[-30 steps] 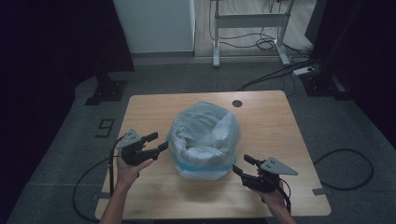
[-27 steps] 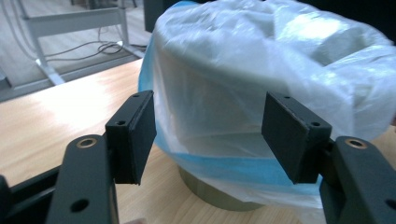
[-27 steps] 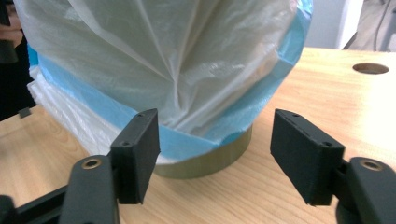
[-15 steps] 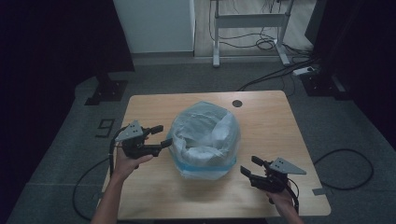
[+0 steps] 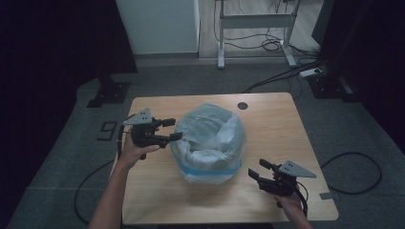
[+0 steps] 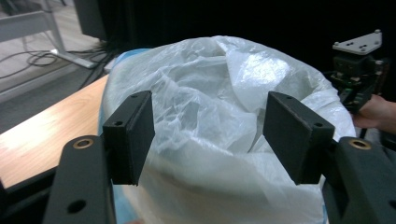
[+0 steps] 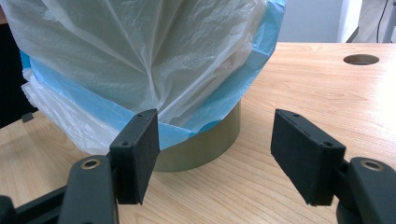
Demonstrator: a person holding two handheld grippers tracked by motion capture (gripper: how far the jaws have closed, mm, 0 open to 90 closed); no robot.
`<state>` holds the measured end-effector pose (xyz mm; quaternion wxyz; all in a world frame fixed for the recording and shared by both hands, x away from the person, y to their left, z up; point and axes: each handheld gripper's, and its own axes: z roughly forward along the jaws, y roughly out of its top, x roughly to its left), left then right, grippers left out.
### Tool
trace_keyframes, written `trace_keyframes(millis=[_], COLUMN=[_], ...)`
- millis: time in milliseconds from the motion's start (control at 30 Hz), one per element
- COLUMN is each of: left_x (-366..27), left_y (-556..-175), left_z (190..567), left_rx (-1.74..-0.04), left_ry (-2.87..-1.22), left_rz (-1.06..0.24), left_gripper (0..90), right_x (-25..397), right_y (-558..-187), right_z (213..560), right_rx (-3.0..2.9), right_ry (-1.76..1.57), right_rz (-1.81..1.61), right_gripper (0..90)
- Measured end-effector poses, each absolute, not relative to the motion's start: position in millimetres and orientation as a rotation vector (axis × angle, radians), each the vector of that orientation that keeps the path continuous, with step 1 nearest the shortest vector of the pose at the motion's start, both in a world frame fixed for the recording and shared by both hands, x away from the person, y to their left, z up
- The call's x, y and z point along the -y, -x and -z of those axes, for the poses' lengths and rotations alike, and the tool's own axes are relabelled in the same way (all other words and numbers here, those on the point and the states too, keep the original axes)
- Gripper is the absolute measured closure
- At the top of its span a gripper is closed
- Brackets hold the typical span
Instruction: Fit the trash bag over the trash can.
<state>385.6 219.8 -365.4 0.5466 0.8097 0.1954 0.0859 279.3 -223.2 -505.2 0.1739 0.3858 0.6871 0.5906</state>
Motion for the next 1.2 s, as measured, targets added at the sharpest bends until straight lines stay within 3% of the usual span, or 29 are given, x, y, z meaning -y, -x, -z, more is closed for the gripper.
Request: trace_keyframes(millis=[533,1200], left_x=[-210.8,-163.9], left_y=[-406.4,-438.8], left_z=[355.1,347.4], left_rx=[-0.397,-0.322], left_ry=[-1.951,-2.071], left_rz=[-0.076,0.001], left_gripper=[36.3,38.8], right_x=[224.0,225.6], right_y=[-279.5,-276.5], right_z=[504.5,506.1], right_rx=[-1.950,-1.959], right_ry=[-1.088,-1.087], right_rz=[-1.683,-1.688], right_gripper=[32.6,32.8])
